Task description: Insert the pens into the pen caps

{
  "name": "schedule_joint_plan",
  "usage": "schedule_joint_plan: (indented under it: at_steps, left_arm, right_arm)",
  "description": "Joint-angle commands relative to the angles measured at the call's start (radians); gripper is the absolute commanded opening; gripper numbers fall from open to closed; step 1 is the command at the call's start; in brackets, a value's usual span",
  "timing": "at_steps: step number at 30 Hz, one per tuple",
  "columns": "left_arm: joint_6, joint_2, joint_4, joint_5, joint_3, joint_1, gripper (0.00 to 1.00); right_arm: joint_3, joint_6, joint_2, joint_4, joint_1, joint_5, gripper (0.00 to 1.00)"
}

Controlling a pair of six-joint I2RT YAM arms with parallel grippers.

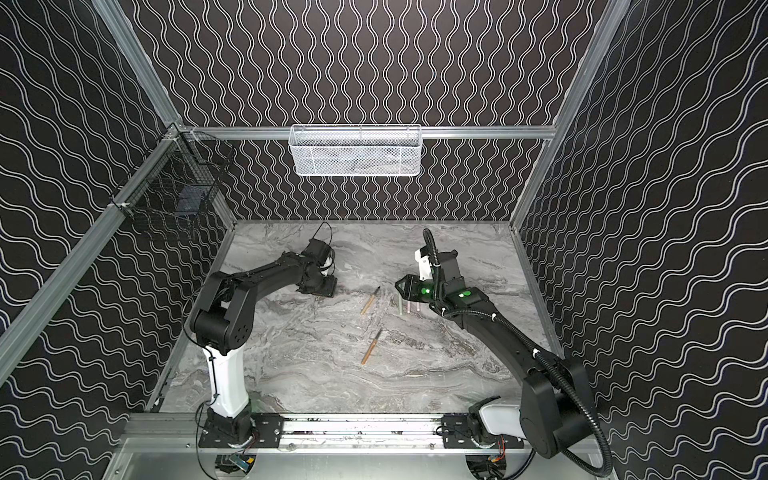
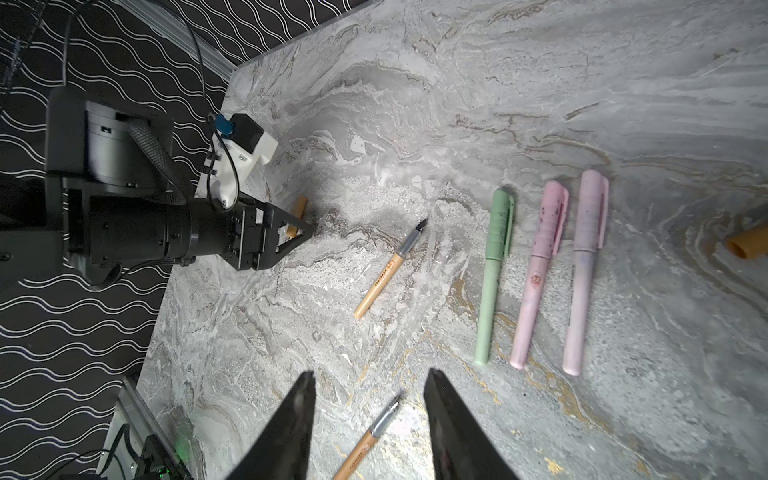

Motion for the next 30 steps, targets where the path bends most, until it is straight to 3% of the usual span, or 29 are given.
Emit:
schedule_joint_plan:
  at_steps: [1,9,15,24,30]
  left_arm:
    - [0.043,0.014,-0.015,-0.073,0.018,-0.001,0.61]
    - [0.057,0.023,-0.014,-0.068,0.013,-0.015,0.36]
    - [0.051,0.019,-0.013,-0.050,0.025,-0.046,0.25]
    - [0.012,0.017,-0.010,-0.038,0.025,-0.108,0.23]
    - [-0.069,0.005,0.022,-0.001,0.011,-0.219,0.24]
  right_arm:
    - [0.002,-0.013,0.001,0.026,0.000,-0.004,0.45]
    - [0.003,-0.008,0.009,0.029,0.000,-0.013,0.43]
    - [-0.001,-0.009,-0.002,0.026,0.000,-0.005,0.43]
    - [-0.004,-0.009,-0.002,0.029,0.000,-0.004,0.42]
    - [-0.006,-0.010,-0.007,0.032,0.000,0.007,0.42]
